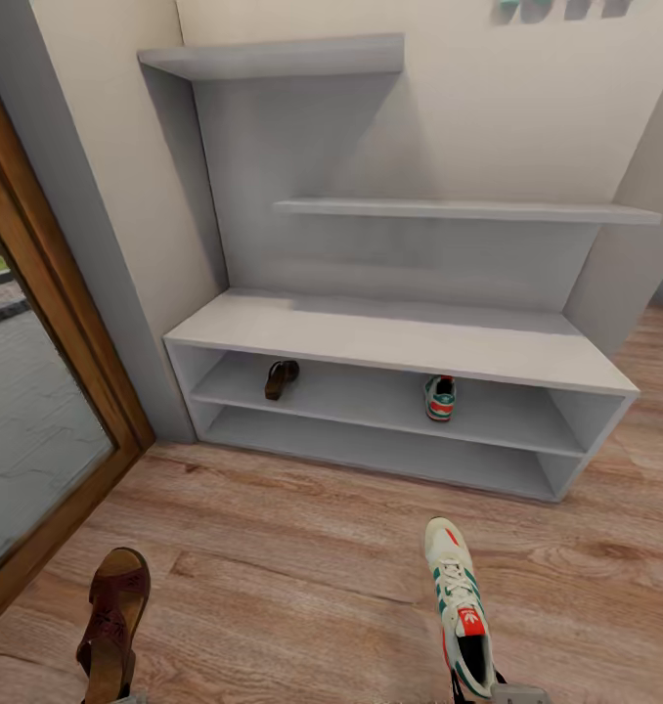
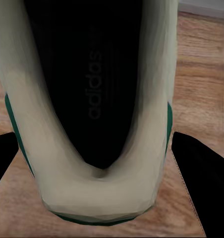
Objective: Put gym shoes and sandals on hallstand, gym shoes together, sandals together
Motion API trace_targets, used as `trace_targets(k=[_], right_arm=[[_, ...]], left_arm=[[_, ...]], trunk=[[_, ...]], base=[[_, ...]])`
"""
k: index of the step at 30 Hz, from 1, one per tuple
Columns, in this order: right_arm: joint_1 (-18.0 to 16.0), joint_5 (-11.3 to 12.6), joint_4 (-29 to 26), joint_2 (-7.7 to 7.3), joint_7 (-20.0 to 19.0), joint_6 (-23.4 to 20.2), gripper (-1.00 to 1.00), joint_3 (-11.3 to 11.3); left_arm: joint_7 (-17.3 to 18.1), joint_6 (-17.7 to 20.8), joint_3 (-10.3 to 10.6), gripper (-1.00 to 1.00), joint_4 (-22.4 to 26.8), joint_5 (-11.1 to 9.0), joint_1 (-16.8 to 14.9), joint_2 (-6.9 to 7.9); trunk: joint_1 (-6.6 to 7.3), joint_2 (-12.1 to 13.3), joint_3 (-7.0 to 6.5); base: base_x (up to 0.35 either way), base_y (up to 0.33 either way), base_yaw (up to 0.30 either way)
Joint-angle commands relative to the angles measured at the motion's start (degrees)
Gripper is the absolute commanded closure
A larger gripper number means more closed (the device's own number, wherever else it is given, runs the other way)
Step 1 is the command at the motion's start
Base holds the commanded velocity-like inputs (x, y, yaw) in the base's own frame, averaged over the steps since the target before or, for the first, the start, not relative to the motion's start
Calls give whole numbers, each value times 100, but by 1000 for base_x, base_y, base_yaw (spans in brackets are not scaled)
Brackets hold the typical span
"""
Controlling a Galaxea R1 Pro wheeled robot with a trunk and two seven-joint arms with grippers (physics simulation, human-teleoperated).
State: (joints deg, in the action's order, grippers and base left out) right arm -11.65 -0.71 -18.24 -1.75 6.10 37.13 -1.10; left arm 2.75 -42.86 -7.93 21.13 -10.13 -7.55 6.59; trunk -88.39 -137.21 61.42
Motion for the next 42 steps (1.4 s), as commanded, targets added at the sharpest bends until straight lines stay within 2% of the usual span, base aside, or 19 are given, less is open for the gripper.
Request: trace_targets(k=[1, 23, 42], right_arm=[[-4, -8, 5, 0, 32, 14, 100, -13], [-4, -8, 5, 0, 32, 14, 100, -13], [-4, 4, -29, -48, 95, 28, 100, 45]], left_arm=[[24, -12, -8, 100, 0, -16, -1, 0], [24, -12, -7, 100, -1, -16, -1, 0], [32, 4, 1, 100, 31, -7, -1, -3]], trunk=[[1, -2, 8], [1, -2, 77], [1, -2, 81]], base=[[0, 4, -279], [0, 0, -279], [0, 0, -20]])
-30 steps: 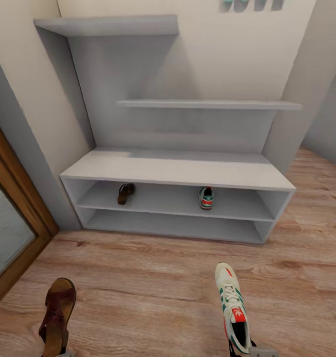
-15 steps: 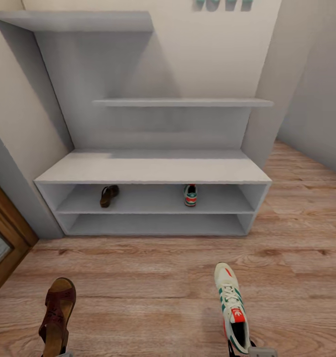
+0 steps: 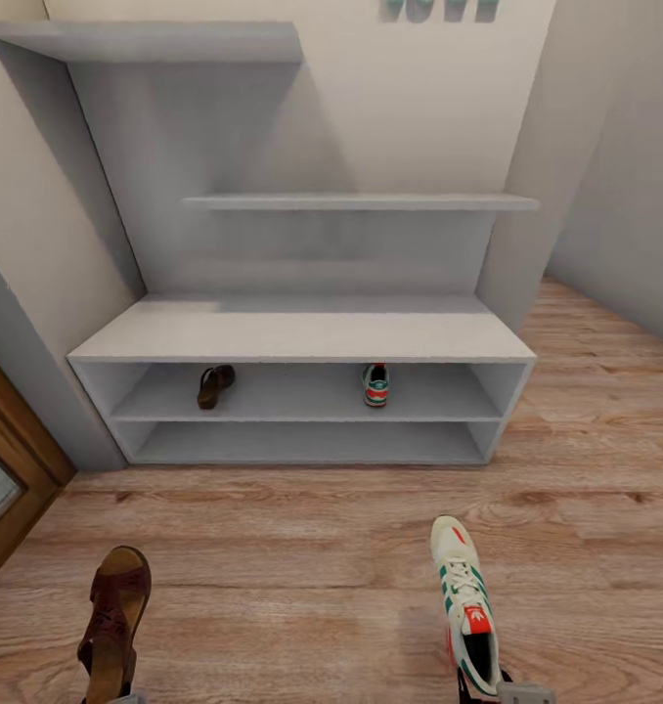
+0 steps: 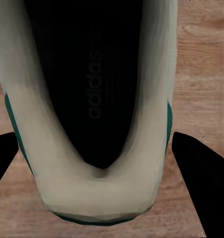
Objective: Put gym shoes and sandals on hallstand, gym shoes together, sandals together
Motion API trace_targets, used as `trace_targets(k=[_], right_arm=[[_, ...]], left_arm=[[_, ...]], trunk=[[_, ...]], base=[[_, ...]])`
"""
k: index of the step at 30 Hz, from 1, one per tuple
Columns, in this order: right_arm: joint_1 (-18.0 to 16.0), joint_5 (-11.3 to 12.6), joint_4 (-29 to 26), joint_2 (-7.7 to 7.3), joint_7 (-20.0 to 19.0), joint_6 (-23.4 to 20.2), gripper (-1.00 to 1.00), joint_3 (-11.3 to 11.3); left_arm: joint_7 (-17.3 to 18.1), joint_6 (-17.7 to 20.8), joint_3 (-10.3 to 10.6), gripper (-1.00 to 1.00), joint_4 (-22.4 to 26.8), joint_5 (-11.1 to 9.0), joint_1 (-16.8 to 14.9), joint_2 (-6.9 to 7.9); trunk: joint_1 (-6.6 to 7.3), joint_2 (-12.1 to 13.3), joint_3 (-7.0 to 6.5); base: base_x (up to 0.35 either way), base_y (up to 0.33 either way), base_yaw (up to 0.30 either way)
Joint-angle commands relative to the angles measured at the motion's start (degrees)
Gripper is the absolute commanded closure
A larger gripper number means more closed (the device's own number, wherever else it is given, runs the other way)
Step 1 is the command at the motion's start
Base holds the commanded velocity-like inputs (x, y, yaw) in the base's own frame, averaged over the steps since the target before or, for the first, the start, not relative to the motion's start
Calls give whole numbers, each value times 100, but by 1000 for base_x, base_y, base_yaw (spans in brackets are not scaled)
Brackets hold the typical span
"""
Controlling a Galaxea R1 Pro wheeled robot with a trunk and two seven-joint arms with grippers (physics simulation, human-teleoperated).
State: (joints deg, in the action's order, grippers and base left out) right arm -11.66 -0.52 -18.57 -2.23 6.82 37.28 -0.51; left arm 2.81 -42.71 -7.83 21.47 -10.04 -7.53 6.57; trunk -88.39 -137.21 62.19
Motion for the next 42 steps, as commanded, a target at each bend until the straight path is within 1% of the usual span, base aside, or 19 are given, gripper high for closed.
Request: trace_targets(k=[1, 3, 5, 8, 10, 11, 12, 13, 18, 19, 20, 22, 24, 26, 31, 37, 38, 40, 42], right_arm=[[-2, -8, -3, -49, 72, 14, 100, 28], [-2, 43, -15, -250, 192, 8, 100, 292], [-2, 97, -57, -533, 247, -2, 100, 742], [-2, 124, -218, -793, 268, -15, 100, 1237], [-4, 148, -401, -1044, 273, -50, 100, 1723], [-3, 166, -506, -1235, 275, -145, 100, 2185], [-5, 170, -529, -1283, 275, -194, 100, 2292], [-6, 178, -616, -1438, 276, -415, 100, 2603], [-4, 367, -980, -1944, 244, -1562, 100, 3626], [-6, 473, -1085, -2197, 149, -2043, 100, 4106], [-7, 512, -1156, -2353, 81, -2334, 100, 4417], [-6, 535, -1368, -2463, 35, -2651, 100, 4720], [-4, 542, -1636, -2485, 20, -2913, 100, 4864], [-3, 548, -1795, -2484, 16, -3070, 100, 4907], [-3, 553, -1982, -2414, 10, -3272, 100, 4938], [-3, 553, -2014, -2394, 12, -3306, 100, 4952], [-4, 543, -2008, -2380, 13, -3293, 100, 4948], [-3, 544, -2004, -2379, 13, -3288, 100, 4947], [-6, 544, -2002, -2372, 13, -3288, 100, 4944]], left_arm=[[26, -8, -8, 100, -1, -15, -6, 0], [23, 4, -18, 100, 3, -12, -9, 2], [25, 38, -20, 100, 5, -13, -17, 2], [26, 70, -13, 100, 6, -14, -43, -3], [22, 97, -3, 100, -17, 5, -80, -12], [24, 155, 28, 100, -17, 38, -116, -43], [24, 194, 33, 100, -10, 47, -134, -52], [25, 431, 43, 100, 3, 93, -256, -71], [27, 1695, 56, 100, 18, 317, -810, -97], [29, 2101, 59, 100, 21, 426, -1075, -105], [28, 2311, 65, 100, 22, 551, -1274, -123], [25, 2616, 69, 100, 26, 797, -1509, -142], [21, 3027, 67, 100, 30, 1089, -1733, -150], [22, 3331, 65, 100, 31, 1262, -1886, -156], [26, 3742, 72, 100, 96, 1481, -2145, -322], [21, 4072, 71, 100, 358, 1568, -2253, -375], [24, 4564, 73, 100, 875, 1575, -2307, -402], [30, 4796, 77, 100, 937, 1575, -2374, -407], [60, 5143, 79, 100, 971, 1578, -2655, -413]], trunk=[[1, -2, 4], [1, -2, 4], [1, -2, 4], [1, -2, 4], [1, -2, 4], [1, -2, 4], [1, -2, 4], [1, -2, 4], [1, -2, 4], [1, -2, 4], [1, -2, 4], [1, -2, 4], [1, -2, 4], [1, -2, 4], [1, -2, 4], [1, -2, 4], [1, -2, 4], [1, -2, 4], [1, -2, 4]], base=[[0, 0, 0], [0, 0, 0], [0, 0, 0], [0, 0, 0], [0, 0, 0], [0, 0, 0], [0, 0, 0], [0, 0, 0], [0, 0, 0], [0, 0, 0], [0, 0, 0], [0, 0, 0], [0, 0, 0], [0, 0, 0], [0, 0, 0], [0, 0, 0], [0, 0, 0], [0, 0, 0], [0, 0, 0]])
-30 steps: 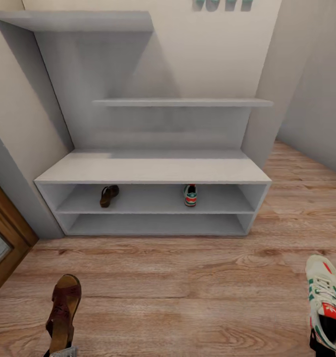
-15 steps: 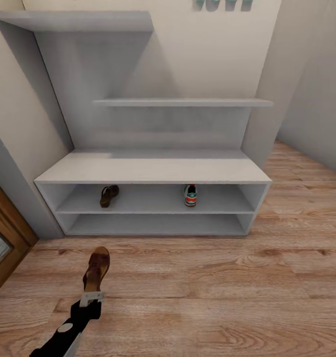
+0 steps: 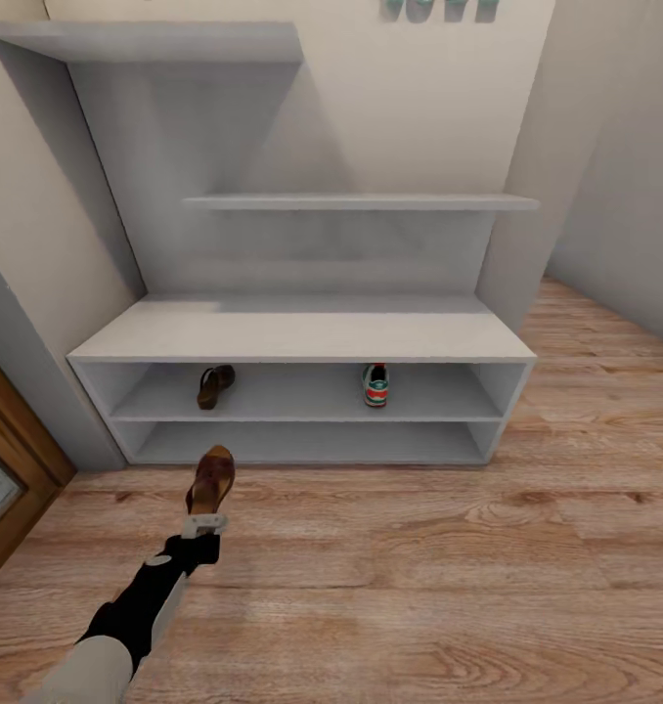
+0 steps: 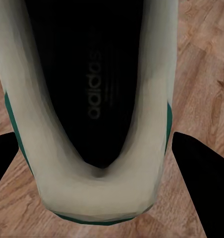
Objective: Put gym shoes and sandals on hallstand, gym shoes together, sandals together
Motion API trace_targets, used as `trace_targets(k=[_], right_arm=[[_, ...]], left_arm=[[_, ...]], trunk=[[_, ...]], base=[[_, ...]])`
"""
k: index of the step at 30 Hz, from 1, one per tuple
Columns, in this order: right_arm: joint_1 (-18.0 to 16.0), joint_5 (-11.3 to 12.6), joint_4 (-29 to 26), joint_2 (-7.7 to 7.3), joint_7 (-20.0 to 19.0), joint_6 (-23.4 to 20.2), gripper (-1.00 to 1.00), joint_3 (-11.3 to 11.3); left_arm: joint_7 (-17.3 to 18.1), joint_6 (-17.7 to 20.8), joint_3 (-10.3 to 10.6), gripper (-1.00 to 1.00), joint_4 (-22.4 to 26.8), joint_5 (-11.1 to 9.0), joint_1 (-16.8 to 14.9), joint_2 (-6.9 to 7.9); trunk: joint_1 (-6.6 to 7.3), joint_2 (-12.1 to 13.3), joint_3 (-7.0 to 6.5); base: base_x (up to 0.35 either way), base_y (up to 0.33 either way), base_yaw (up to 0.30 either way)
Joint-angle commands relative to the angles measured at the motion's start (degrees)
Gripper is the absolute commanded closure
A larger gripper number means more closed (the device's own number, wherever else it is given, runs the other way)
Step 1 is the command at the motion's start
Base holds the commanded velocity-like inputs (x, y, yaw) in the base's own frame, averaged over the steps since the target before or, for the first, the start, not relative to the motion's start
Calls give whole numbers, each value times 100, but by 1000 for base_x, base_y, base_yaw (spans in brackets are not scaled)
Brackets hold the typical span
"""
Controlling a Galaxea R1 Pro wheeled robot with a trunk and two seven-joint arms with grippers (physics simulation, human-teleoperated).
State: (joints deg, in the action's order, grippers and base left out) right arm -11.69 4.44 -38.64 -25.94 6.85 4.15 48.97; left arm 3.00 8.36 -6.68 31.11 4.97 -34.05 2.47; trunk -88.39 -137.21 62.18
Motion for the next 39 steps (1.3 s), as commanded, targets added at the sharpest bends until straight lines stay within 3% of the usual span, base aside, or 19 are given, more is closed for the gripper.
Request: trace_targets(k=[1, 14, 29, 32, 39], right_arm=[[-2, 48, 5, 0, 10, 25, 100, -3], [-2, 48, 6, 1, 10, 25, 100, -9], [-1, 25, 14, 31, 10, 25, 100, -19], [-1, 22, 14, 43, 10, 25, 100, -19], [-1, 22, 12, 45, 10, 25, 100, -19]], left_arm=[[48, 114, -33, 100, 7, 79, -92, -6], [9, 1308, 501, 100, -41, 78, -801, -143], [198, 1659, 505, 100, 197, 10, -924, -110], [196, 2088, 508, 100, 261, 46, -1075, -116], [176, 2364, 518, 100, 477, 70, -1234, -98]], trunk=[[1, -2, 6], [1, -2, 6], [1, -2, 8], [1, -2, 25], [-153, -282, 212]], base=[[0, 0, 0], [0, 0, 0], [0, 0, 0], [0, 0, 0], [0, 0, 0]])
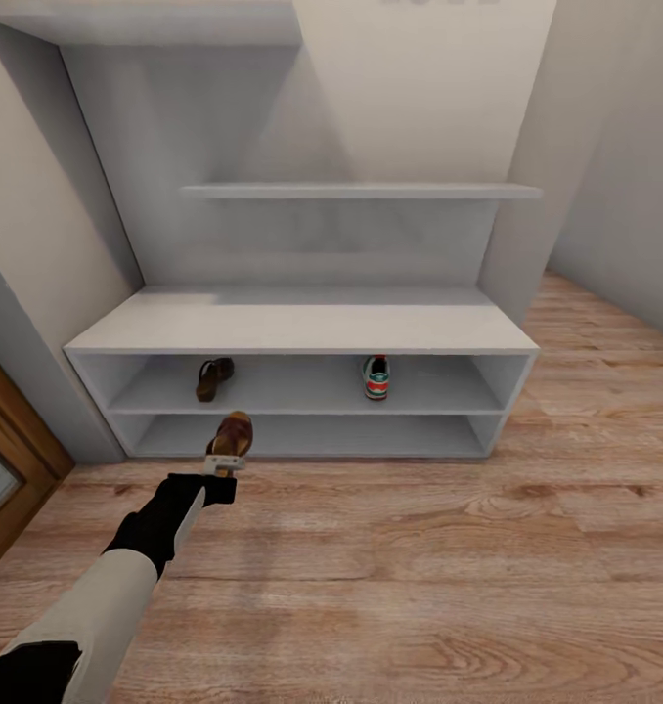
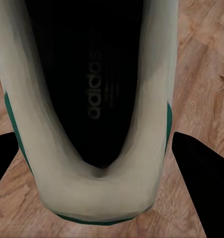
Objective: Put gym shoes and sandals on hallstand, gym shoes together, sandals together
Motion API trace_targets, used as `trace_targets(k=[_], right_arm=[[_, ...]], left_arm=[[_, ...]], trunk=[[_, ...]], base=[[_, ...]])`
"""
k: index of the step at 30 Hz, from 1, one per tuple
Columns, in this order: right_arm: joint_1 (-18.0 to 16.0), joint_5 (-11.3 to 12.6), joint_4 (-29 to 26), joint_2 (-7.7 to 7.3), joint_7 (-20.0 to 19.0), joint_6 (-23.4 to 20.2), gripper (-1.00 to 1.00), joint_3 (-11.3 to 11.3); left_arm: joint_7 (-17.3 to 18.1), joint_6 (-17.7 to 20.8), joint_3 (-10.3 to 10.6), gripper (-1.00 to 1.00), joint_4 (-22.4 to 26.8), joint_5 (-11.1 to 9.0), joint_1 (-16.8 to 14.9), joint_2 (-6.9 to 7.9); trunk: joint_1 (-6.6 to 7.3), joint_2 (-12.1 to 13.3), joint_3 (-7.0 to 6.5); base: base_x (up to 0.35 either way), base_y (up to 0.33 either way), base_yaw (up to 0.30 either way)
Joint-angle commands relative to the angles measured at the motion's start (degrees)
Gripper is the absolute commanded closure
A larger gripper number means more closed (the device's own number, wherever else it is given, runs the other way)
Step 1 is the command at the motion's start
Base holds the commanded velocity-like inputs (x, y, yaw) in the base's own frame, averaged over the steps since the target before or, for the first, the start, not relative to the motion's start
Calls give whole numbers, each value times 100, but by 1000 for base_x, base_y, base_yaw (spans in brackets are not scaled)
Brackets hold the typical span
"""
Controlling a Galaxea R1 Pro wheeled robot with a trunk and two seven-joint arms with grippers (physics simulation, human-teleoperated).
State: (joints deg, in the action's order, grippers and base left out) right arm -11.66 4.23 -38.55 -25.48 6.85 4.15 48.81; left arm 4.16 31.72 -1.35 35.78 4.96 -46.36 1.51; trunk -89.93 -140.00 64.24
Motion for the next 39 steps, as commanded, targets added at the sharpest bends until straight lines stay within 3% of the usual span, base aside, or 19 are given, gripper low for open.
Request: trace_targets(k=[1, 8, 11, 29, 39], right_arm=[[-3, 43, 2, -1, 10, 25, 100, -3], [-4, 43, -7, -1, 10, 25, 100, -3], [-3, 41, -5, -1, 10, 25, 100, -3], [-3, 17, -19, 14, 21, 41, 100, 23], [-6, 17, -16, -1, 30, 45, 100, 32]], left_arm=[[59, 30, -15, 100, 15, 72, -10, 0], [58, 38, -20, 100, 40, 75, -105, 23], [58, 42, -22, 100, 35, 75, -148, 25], [49, 45, -40, 100, 28, 75, -179, 25], [33, 44, -41, 100, 34, 75, -180, 31]], trunk=[[-21, -44, 33], [-175, -324, 218], [-182, -328, 294], [-182, -328, 298], [-182, -328, 298]], base=[[0, 0, 0], [0, 0, 0], [0, 0, 0], [4, 0, 0], [255, 0, 0]])
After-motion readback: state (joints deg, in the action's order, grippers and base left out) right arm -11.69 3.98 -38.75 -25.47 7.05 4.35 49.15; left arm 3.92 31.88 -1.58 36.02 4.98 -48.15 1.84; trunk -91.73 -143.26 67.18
